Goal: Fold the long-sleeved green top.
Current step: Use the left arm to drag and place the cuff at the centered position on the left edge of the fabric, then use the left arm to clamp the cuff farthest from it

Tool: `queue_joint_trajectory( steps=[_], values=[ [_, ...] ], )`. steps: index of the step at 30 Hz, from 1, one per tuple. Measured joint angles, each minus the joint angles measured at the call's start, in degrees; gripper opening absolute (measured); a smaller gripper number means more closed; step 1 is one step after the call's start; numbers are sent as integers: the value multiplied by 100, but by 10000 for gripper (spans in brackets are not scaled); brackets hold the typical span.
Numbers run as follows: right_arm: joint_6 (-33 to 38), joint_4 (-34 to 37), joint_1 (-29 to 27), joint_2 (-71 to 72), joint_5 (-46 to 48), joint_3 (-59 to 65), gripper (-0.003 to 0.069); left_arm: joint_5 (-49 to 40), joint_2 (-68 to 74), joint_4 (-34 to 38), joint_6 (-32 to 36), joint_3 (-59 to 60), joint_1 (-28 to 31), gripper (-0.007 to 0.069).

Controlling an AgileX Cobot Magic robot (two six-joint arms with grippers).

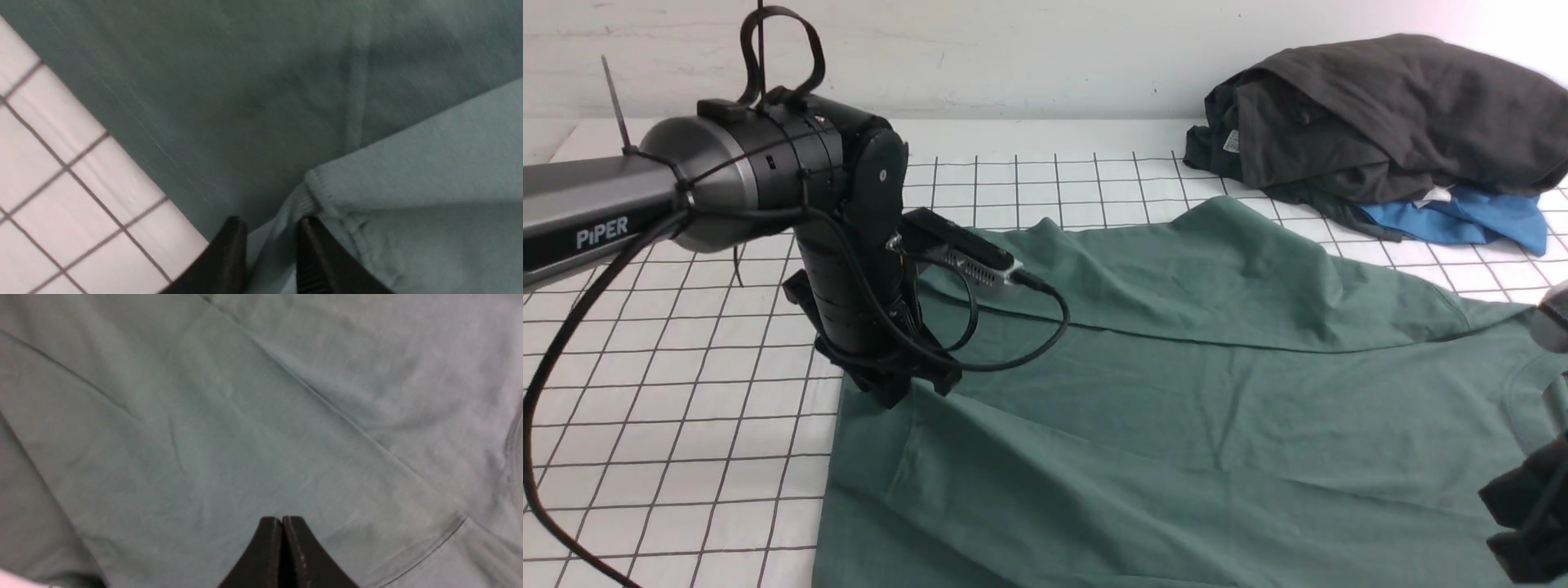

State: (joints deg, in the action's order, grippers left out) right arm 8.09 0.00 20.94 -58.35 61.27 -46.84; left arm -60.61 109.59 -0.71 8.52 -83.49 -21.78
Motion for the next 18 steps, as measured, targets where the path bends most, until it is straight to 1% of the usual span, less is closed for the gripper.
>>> queue_joint_trajectory(
  steps=[1,2,6,7,8,11,14,16,18],
  values=[
    [-15,0,0,-87,0,-115,-15,14,25,71,0,-141,75,248],
    [-28,-56,0,-216,-5,-253,-15,23,49,71,0,-263,162,281],
    [-28,-129,0,-731,-25,-836,-15,35,234,438,64,-825,516,410],
    [-28,-147,0,-828,-31,-947,-15,35,265,490,92,-883,555,421],
    [-28,-205,0,-1056,-49,-1209,-15,35,386,655,160,-1086,679,451],
    [-28,-347,0,-1552,-115,-1750,-15,171,735,917,280,-1380,905,484],
    [-28,-432,0,-1827,-174,-2022,-15,468,1033,993,240,-1592,1008,489],
    [-28,-478,0,-2118,-208,-2256,-15,855,1419,1024,-20,-1888,1114,489],
    [-28,-484,0,-2224,-215,-2305,-15,1041,1566,1026,-164,-2036,1158,489]
  ],
)
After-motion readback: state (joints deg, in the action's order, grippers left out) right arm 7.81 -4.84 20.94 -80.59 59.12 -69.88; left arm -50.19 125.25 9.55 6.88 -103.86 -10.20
